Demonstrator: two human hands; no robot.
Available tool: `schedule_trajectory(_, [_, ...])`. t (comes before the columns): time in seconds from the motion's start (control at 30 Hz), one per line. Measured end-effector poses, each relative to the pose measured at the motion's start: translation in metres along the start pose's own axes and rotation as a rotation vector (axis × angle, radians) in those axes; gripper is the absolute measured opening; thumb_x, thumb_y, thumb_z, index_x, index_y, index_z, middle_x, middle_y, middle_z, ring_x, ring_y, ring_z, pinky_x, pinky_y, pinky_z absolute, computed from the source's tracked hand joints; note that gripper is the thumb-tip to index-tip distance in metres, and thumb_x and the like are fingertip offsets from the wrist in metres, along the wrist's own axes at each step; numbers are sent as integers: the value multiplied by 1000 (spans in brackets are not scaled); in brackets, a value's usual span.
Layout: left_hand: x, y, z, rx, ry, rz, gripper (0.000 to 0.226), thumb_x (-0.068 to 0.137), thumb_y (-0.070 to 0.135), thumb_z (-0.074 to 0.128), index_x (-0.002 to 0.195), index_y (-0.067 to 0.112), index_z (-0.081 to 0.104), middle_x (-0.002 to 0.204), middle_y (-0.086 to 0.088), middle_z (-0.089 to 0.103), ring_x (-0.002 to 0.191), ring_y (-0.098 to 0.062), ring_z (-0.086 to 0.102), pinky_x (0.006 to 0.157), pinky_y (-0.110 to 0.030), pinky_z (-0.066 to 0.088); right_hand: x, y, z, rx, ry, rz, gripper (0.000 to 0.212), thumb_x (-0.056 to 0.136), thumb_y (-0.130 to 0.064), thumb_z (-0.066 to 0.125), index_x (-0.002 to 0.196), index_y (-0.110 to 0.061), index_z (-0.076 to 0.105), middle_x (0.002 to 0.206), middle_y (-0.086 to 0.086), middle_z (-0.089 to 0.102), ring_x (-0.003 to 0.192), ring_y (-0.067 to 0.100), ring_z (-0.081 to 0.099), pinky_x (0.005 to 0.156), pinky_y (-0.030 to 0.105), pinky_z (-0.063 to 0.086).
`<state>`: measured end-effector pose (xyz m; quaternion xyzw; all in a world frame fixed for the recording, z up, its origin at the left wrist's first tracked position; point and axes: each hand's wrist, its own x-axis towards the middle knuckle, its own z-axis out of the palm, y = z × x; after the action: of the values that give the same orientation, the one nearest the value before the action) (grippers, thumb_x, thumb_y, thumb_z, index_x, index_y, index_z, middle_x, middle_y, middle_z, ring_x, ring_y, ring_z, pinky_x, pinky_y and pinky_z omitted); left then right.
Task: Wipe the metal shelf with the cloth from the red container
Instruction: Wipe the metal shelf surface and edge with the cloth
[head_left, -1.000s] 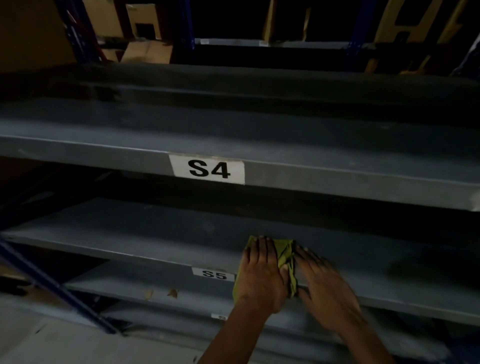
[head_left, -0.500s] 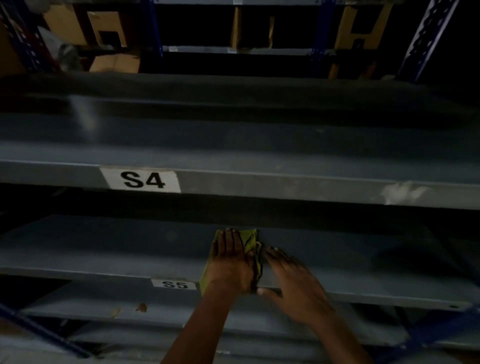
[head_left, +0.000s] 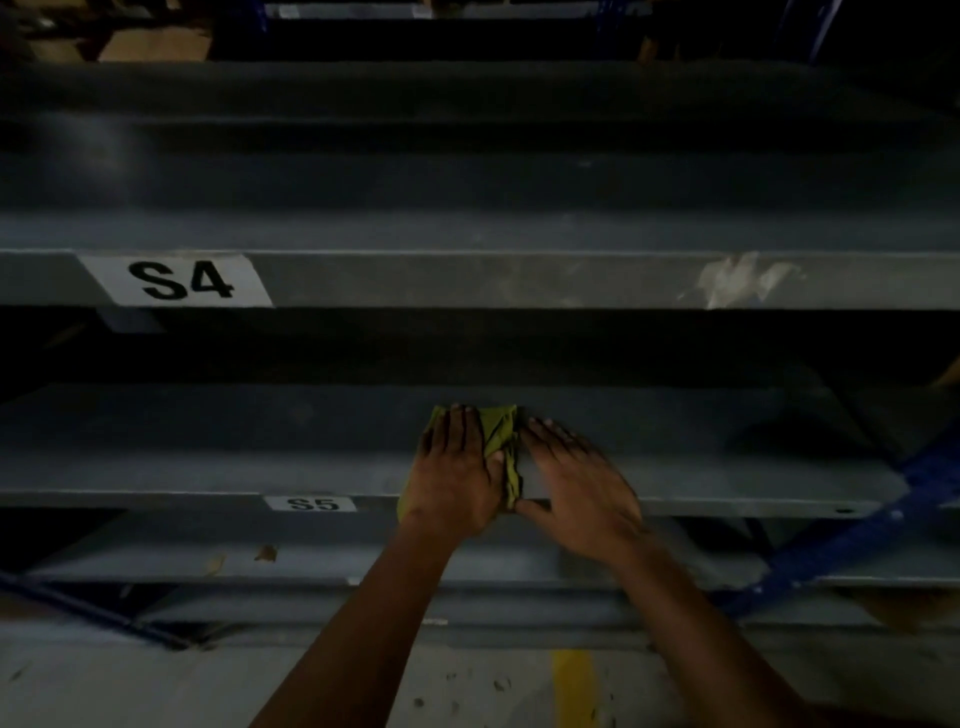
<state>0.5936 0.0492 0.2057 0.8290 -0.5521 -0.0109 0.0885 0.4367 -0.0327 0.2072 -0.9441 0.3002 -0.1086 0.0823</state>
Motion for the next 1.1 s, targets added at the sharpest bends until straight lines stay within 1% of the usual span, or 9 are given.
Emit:
schedule_trajectory(0.13, [2, -16, -4, -16, -1, -66, 80, 86, 52, 2, 150, 3, 8, 157, -19, 12, 145, -32, 9, 117, -42, 7, -1, 0, 6, -15, 2, 4, 97, 80, -80, 38, 151, -17, 22, 159, 4, 23, 146, 20, 20, 120, 36, 15])
schedule_trajectory(0.23, [8, -16, -3, -17, -41, -98, 73, 94, 49, 12, 150, 4, 2, 158, -18, 5, 146, -32, 3, 118, -43, 4, -1, 0, 5, -18, 7, 0, 98, 80, -81, 35, 152, -16, 20, 160, 5, 21, 147, 20, 17, 119, 35, 10])
schedule_trajectory(0.3, [15, -12, 0, -1, -36, -132, 71, 96, 47, 14, 150, 3, 2, 158, -19, 4, 146, -33, 2, 118, -43, 2, -2, -1, 5, -18, 4, 1, 98, 81, -81, 33, 152, -15, 18, 160, 5, 19, 147, 20, 14, 119, 33, 6])
schedule_trajectory(0.4, [25, -3, 0, 13, -5, -159, 74, 92, 48, 8, 149, 1, 6, 157, -21, 8, 145, -36, 5, 118, -44, 2, -2, -2, 5, -8, 17, -6, 95, 83, -78, 39, 152, -15, 18, 160, 5, 20, 147, 20, 15, 116, 31, 2])
schedule_trajectory(0.53, [37, 11, -1, -29, -71, -173, 68, 97, 44, 15, 150, 4, 0, 159, -18, 0, 146, -33, -1, 118, -42, -1, -2, -1, 4, 11, 42, -12, 91, 84, -73, 46, 150, -15, 24, 158, 5, 25, 147, 19, 18, 116, 29, 1])
schedule_trajectory(0.63, [36, 13, -1, -27, -59, -165, 67, 99, 43, 20, 150, 4, 1, 159, -18, 2, 146, -32, -1, 119, -42, -1, -1, 0, 4, 19, 49, -17, 91, 83, -73, 46, 150, -15, 25, 158, 4, 26, 146, 19, 20, 116, 29, 2])
schedule_trajectory(0.87, [24, 17, 0, -15, -61, -137, 68, 99, 45, 16, 150, 3, 0, 159, -18, 2, 146, -31, 0, 119, -41, 1, 0, 3, 1, 68, 29, -17, 92, 78, -69, 52, 150, -18, 25, 157, 3, 28, 145, 18, 21, 117, 28, 8])
schedule_trajectory(0.97, [7, 16, 3, -9, -33, -88, 77, 89, 51, 0, 150, 3, 3, 158, -18, 7, 146, -32, 4, 119, -42, 5, -2, 12, -6, 95, -21, -71, 92, 80, -63, 57, 152, -17, 21, 159, 3, 22, 146, 18, 18, 117, 28, 8])
schedule_trajectory(1.1, [-4, 10, 3, -3, -11, -42, 84, 83, 54, -9, 150, 5, 3, 159, -16, 8, 146, -29, 4, 118, -41, 5, -7, 41, -20, 40, -44, -106, 93, 78, -69, 57, 152, -22, 24, 160, -2, 21, 146, 13, 19, 118, 35, 22])
